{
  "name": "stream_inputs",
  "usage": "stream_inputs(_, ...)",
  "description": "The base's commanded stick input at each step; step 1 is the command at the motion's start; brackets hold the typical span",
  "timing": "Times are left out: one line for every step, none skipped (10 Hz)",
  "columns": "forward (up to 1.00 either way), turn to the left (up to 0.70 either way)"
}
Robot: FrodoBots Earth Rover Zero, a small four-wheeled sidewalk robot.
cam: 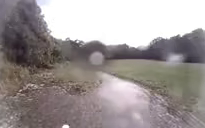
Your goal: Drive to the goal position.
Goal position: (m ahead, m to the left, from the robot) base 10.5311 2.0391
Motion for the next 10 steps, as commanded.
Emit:
stream_inputs(0.7, 0.0)
stream_inputs(0.7, -0.12)
stream_inputs(0.7, -0.26)
stream_inputs(0.7, -0.33)
stream_inputs(0.7, -0.35)
stream_inputs(0.7, 0.0)
stream_inputs(0.7, 0.0)
stream_inputs(0.7, 0.0)
stream_inputs(0.7, 0.0)
stream_inputs(0.7, 0.0)
